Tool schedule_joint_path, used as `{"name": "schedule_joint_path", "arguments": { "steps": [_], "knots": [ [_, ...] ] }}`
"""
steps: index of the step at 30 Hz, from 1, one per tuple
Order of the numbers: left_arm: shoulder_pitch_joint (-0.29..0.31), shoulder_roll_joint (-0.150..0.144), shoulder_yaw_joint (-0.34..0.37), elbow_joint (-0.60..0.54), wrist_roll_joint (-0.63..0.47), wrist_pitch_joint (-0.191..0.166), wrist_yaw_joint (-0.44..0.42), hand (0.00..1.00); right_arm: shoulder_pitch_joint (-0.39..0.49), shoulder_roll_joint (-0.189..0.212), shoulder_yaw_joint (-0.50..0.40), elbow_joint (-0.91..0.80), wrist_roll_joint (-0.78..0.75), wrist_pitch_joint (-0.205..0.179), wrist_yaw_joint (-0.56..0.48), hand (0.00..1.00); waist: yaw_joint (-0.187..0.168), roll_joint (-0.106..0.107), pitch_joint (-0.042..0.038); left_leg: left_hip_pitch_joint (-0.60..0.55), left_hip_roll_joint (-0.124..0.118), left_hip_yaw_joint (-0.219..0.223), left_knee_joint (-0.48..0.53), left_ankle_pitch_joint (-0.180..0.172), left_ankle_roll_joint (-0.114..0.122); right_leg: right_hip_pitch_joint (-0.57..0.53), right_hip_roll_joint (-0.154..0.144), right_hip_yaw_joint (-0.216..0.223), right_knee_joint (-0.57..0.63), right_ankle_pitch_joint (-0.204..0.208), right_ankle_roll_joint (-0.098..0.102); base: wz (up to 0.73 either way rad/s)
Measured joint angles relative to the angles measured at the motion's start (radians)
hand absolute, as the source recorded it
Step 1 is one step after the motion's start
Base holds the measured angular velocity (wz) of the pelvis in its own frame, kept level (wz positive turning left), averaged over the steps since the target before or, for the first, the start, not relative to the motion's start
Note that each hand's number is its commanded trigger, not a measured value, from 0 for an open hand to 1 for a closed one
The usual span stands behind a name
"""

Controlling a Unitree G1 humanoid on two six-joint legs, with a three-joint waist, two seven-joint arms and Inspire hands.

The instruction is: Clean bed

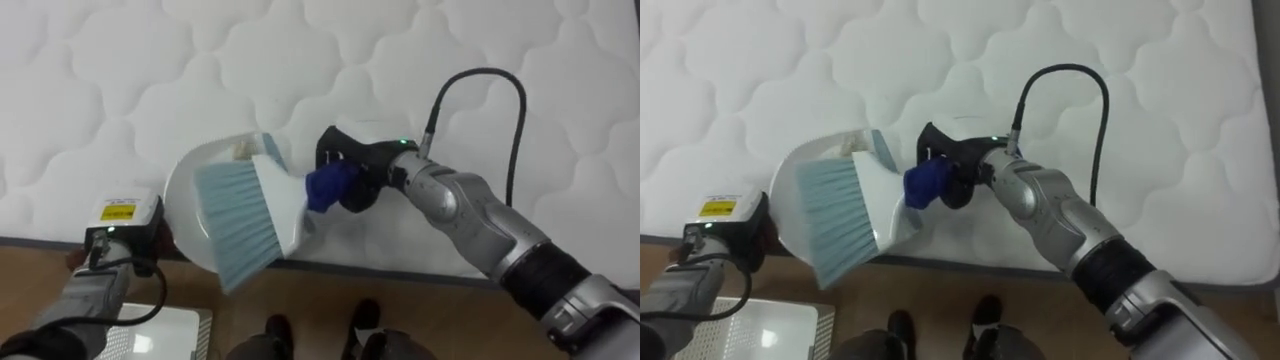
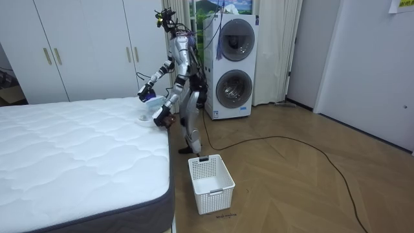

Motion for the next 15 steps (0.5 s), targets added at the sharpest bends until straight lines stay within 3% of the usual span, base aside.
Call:
{"name": "schedule_joint_path", "arguments": {
  "steps": [4,15],
  "knots": [
    [0.005,0.000,0.002,0.000,0.001,0.000,0.003,1.00,0.000,0.015,0.000,-0.016,0.000,-0.015,0.010,1.00,0.001,0.001,-0.0004,0.001,0.001,0.000,0.005,0.000,0.000,0.000,0.000,-0.001,0.000,0.000,0.000,0.00],
    [0.026,-0.004,0.004,0.003,0.000,0.000,0.008,1.00,0.005,0.010,0.000,-0.033,0.003,-0.015,0.018,1.00,0.001,0.007,-0.0050,0.018,-0.003,0.005,-0.001,0.000,0.000,0.006,-0.007,0.005,0.020,-0.007,-0.001,0.00]
  ]
}}
